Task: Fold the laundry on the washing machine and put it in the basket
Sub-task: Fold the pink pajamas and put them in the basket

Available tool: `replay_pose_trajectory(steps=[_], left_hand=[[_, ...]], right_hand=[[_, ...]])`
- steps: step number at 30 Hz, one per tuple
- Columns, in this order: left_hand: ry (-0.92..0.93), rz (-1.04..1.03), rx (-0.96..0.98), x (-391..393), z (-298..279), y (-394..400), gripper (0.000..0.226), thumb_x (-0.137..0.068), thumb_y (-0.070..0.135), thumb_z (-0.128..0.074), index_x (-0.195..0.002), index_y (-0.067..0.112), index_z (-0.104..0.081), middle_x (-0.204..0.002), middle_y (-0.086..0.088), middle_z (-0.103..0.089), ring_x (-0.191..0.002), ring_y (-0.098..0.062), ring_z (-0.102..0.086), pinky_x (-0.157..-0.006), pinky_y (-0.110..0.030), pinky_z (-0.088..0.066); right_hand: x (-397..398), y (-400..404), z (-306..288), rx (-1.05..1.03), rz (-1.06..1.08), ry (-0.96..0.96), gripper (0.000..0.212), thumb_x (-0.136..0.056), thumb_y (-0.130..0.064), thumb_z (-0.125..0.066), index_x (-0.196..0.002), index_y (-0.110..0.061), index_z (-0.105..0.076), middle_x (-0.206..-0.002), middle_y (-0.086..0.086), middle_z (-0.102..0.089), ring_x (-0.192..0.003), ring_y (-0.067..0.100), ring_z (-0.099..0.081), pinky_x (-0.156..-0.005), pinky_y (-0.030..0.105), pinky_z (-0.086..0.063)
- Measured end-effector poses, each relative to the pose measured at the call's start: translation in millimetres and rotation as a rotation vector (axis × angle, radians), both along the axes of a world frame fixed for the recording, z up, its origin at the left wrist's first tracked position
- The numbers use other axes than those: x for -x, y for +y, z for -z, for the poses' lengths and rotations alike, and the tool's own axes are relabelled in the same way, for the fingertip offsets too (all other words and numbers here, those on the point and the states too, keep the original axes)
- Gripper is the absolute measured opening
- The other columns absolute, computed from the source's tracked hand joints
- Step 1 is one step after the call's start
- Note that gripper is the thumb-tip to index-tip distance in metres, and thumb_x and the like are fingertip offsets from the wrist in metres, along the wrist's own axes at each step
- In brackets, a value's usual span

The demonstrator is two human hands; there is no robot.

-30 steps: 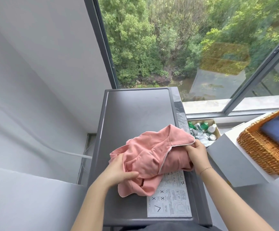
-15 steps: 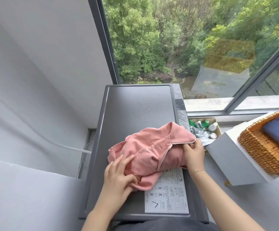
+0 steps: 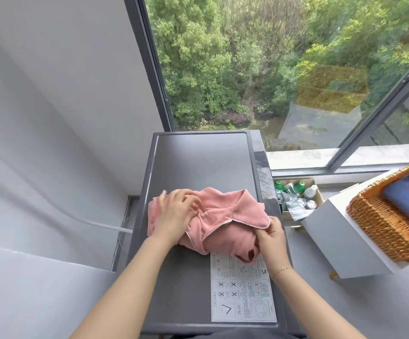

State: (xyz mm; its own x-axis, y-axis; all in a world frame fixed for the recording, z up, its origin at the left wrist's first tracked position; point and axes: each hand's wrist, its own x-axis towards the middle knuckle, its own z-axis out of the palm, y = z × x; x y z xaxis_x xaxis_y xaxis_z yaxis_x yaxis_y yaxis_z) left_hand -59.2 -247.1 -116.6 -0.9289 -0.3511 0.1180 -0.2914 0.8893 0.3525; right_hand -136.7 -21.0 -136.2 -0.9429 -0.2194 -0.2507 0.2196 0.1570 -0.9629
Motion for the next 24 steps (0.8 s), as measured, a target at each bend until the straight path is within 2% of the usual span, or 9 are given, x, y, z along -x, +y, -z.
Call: replay_pose_trajectory(steps=[1, 3, 6, 9, 11, 12, 16, 20, 24], left_hand=[[0.031, -0.135, -0.016, -5.3, 5.7, 3.5, 0.033, -0.075, 0.039, -0.069, -0.106, 0.033, -0.062, -0.124, 0.007, -0.054, -0.123, -0.020, -0.046, -0.109, -0.046, -0.013], [0.077, -0.498, -0.112, -13.8, 7.8, 9.8, 0.077, -0.063, 0.059, -0.077, -0.129, 0.029, -0.049, -0.141, 0.001, -0.040, -0.133, -0.023, -0.034, -0.109, -0.047, -0.014], [-0.015, -0.900, -0.571, -12.5, 1.3, 16.3, 0.110, -0.053, 0.065, -0.080, -0.142, 0.022, -0.030, -0.146, -0.009, -0.032, -0.135, -0.033, -0.030, -0.109, -0.049, -0.025], [-0.035, -0.791, -0.816, -9.6, 9.4, 10.5, 0.106, -0.051, 0.070, -0.076, -0.136, 0.023, -0.036, -0.130, -0.010, -0.048, -0.118, -0.033, -0.051, -0.088, -0.050, -0.051], [0.004, -0.659, -1.057, -13.1, 7.0, 3.8, 0.089, -0.057, 0.060, -0.080, -0.130, 0.023, -0.045, -0.119, -0.004, -0.060, -0.103, -0.024, -0.063, -0.065, -0.035, -0.057], [0.005, -0.584, -1.181, -17.0, 3.7, 0.5, 0.079, -0.062, 0.049, -0.083, -0.127, 0.020, -0.050, -0.114, -0.004, -0.066, -0.098, -0.021, -0.066, -0.061, -0.029, -0.055], [0.011, -0.406, -1.502, -31.5, -3.0, -9.2, 0.068, -0.061, 0.029, -0.082, -0.120, 0.004, -0.061, -0.103, -0.009, -0.073, -0.091, -0.017, -0.070, -0.066, -0.022, -0.053], [-0.175, -0.356, -1.515, -19.8, -6.8, -0.5, 0.045, -0.078, 0.027, -0.077, -0.115, 0.005, -0.065, -0.088, -0.003, -0.074, -0.073, -0.009, -0.070, -0.057, -0.017, -0.050], [-0.119, -0.311, -1.509, 4.5, -16.0, 6.0, 0.067, -0.062, 0.037, -0.081, -0.123, 0.019, -0.061, -0.107, -0.002, -0.073, -0.098, -0.016, -0.070, -0.073, -0.027, -0.052]], right_hand=[[-5.2, -4.7, -3.5, 0.006, 0.021, 0.003, 0.012, -0.084, -0.019, -0.068, -0.085, -0.019, -0.056, -0.101, 0.005, -0.051, -0.088, 0.013, -0.053, -0.072, 0.013, -0.043], [-18.2, -11.4, -8.2, 0.017, 0.013, -0.031, 0.039, -0.068, -0.043, -0.070, -0.098, -0.024, -0.054, -0.107, -0.006, -0.046, -0.096, 0.004, -0.051, -0.083, 0.014, -0.040], [-31.2, -16.0, -4.5, 0.019, -0.027, -0.039, 0.077, -0.056, -0.051, -0.078, -0.121, -0.028, -0.044, -0.121, -0.010, -0.048, -0.114, 0.001, -0.049, -0.096, 0.021, -0.041], [-27.6, -14.5, -4.1, 0.069, -0.001, -0.083, 0.091, -0.071, -0.021, -0.083, -0.142, -0.032, -0.028, -0.126, -0.023, -0.048, -0.115, -0.007, -0.048, -0.099, 0.021, -0.038], [-19.8, -10.8, -3.9, 0.041, -0.001, -0.106, 0.082, -0.070, -0.025, -0.084, -0.137, -0.032, -0.037, -0.119, -0.025, -0.054, -0.108, -0.009, -0.052, -0.098, 0.025, -0.043], [-16.4, -8.9, -2.2, 0.015, 0.000, -0.118, 0.072, -0.067, -0.031, -0.084, -0.129, -0.028, -0.048, -0.117, -0.018, -0.060, -0.108, -0.002, -0.057, -0.097, 0.030, -0.047], [-7.4, -2.3, -2.0, 0.041, 0.049, -0.224, 0.039, -0.073, -0.015, -0.081, -0.106, -0.018, -0.060, -0.106, 0.000, -0.068, -0.096, 0.007, -0.063, -0.075, 0.017, -0.049], [-4.1, 4.3, 0.0, 0.115, 0.082, -0.343, 0.055, -0.055, -0.023, -0.086, -0.104, -0.009, -0.065, -0.102, 0.009, -0.072, -0.100, 0.024, -0.067, -0.090, 0.038, -0.053], [-3.3, 9.1, -6.6, 0.243, 0.153, -0.405, 0.033, -0.069, -0.007, -0.079, -0.101, -0.001, -0.069, -0.103, 0.017, -0.071, -0.097, 0.027, -0.065, -0.090, 0.038, -0.050]])
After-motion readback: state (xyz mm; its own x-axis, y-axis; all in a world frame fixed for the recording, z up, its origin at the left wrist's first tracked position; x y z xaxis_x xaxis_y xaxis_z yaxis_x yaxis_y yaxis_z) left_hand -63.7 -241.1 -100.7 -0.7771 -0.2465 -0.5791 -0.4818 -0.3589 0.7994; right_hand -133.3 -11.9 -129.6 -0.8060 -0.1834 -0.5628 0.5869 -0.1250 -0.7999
